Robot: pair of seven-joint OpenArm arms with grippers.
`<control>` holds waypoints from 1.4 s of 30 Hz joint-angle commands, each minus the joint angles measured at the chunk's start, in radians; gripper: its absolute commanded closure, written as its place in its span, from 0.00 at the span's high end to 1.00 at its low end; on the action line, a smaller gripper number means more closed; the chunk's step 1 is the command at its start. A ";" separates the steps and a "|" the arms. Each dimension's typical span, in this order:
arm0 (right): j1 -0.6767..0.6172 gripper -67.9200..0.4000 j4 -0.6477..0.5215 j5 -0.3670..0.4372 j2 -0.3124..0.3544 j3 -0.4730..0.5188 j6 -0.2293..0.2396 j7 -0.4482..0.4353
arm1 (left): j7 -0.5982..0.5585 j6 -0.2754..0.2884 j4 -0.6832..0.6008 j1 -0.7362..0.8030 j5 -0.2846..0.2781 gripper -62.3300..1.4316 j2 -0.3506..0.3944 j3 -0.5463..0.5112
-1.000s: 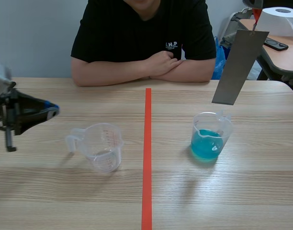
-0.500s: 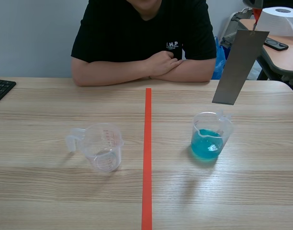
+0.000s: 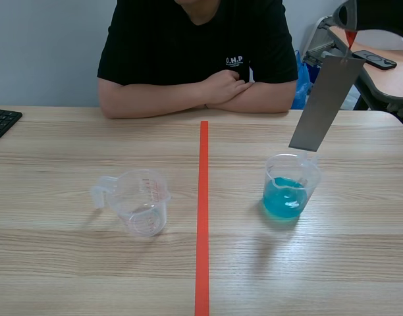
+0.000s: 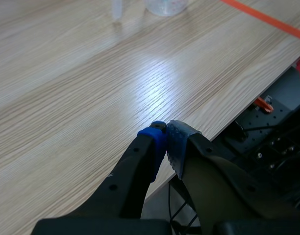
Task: Do the redox reaction experiment.
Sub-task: 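Lower the plate into the blue solution, then hold the plate still in the solution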
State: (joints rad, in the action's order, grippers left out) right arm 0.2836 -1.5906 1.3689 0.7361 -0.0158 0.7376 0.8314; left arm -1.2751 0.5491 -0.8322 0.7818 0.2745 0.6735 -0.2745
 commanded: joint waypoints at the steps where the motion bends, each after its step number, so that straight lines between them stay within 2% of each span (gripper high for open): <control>1: 0.012 0.03 0.005 -0.001 -0.005 -0.010 0.008 -0.020 | -0.021 -0.009 -0.045 0.025 0.013 0.07 -0.034 -0.022; 6: 0.012 0.03 0.039 -0.038 -0.020 -0.034 0.008 -0.046 | -0.023 -0.013 -0.164 0.114 0.082 0.07 -0.143 -0.098; 10: 0.012 0.03 0.065 -0.077 -0.031 -0.056 0.008 -0.080 | -0.017 -0.014 -0.199 0.124 0.108 0.07 -0.187 -0.128; 23: 0.012 0.03 0.163 -0.256 -0.084 -0.123 0.008 -0.229 | -0.015 -0.014 -0.210 0.124 0.107 0.07 -0.191 -0.132; 35: 0.013 0.03 0.308 -0.473 -0.137 -0.212 0.008 -0.430 | -0.015 -0.014 -0.210 0.124 0.108 0.07 -0.191 -0.132; 42: 0.013 0.03 0.353 -0.562 -0.149 -0.243 0.008 -0.493 | -0.015 -0.014 -0.210 0.124 0.108 0.07 -0.191 -0.132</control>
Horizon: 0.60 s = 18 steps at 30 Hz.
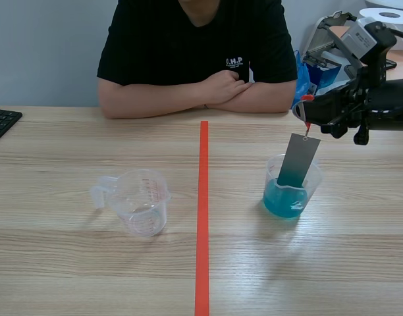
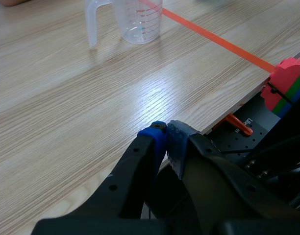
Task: Do the redox reaction experiment.
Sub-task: 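Hold the plate still in the solution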
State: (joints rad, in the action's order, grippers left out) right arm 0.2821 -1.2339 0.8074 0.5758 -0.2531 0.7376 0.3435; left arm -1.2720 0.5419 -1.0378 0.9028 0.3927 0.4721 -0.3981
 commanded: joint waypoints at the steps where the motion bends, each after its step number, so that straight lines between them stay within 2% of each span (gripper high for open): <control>1: 0.014 0.03 -0.002 -0.005 0.011 -0.006 0.008 -0.008 | -0.018 -0.007 -0.004 0.003 -0.011 0.07 0.011 -0.008; 18: 0.014 0.03 -0.002 -0.019 0.011 -0.006 0.008 -0.013 | -0.018 -0.006 -0.004 0.003 -0.011 0.07 0.011 -0.008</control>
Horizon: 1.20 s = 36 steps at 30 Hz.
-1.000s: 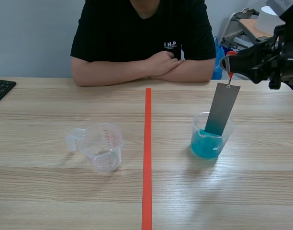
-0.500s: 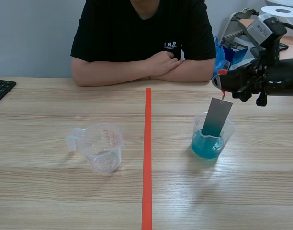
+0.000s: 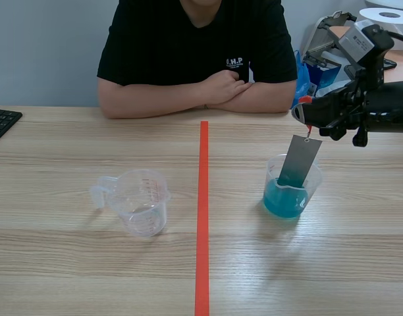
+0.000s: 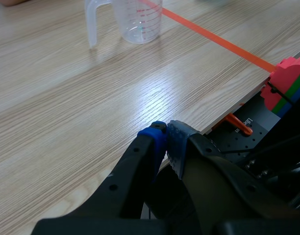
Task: Do the redox reaction experiment.
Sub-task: 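Hold the plate still in the solution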
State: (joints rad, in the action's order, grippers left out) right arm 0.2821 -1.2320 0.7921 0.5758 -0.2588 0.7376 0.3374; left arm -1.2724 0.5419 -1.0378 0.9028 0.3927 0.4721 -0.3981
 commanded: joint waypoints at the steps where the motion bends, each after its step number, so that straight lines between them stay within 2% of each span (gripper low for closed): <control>1: 0.014 0.03 -0.004 -0.003 0.011 0.000 0.008 -0.007 | -0.018 -0.006 -0.004 0.003 -0.011 0.07 0.011 -0.008; 24: 0.014 0.03 -0.004 -0.003 0.014 0.000 0.008 -0.006 | -0.018 -0.006 -0.004 0.003 -0.011 0.07 0.011 -0.008; 36: 0.014 0.03 -0.031 0.005 0.014 0.006 0.008 0.042 | -0.018 -0.006 -0.004 0.003 -0.011 0.07 0.011 -0.008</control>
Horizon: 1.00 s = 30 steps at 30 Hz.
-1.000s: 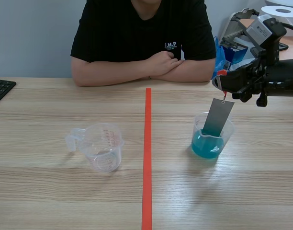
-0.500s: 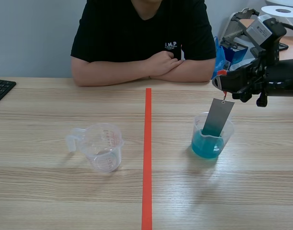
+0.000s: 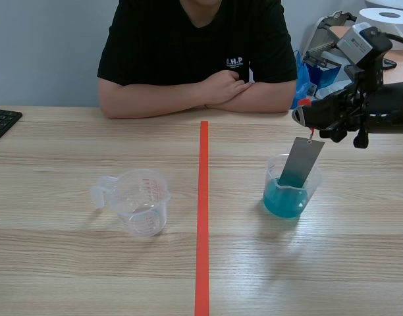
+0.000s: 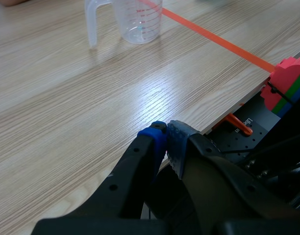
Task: Do the redox reaction experiment.
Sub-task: 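Hold the plate still in the solution, then raise the plate and point at it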
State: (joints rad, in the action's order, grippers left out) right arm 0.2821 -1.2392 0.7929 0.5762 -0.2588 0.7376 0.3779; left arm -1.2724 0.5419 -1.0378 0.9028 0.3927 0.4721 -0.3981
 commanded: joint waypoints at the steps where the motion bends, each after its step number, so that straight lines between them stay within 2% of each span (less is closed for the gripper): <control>1: 0.014 0.03 -0.033 0.005 0.014 0.010 0.008 0.011 | -0.018 -0.006 -0.004 0.003 -0.011 0.07 0.011 -0.008; 10: 0.014 0.03 -0.139 0.130 0.055 0.047 0.008 0.117 | -0.018 -0.006 -0.004 0.003 -0.011 0.07 0.011 -0.008; 22: 0.014 0.03 -0.301 0.249 0.116 0.127 0.008 0.221 | -0.018 -0.006 -0.004 0.003 -0.011 0.07 0.011 -0.008; 30: 0.014 0.03 -0.382 0.343 0.119 0.197 0.008 0.327 | -0.018 -0.006 -0.004 0.003 -0.011 0.07 0.011 -0.008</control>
State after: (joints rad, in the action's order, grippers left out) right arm 0.2817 -1.6081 1.1164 0.6788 -0.0807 0.7380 0.7136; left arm -1.2724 0.5419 -1.0378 0.9028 0.3927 0.4721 -0.3981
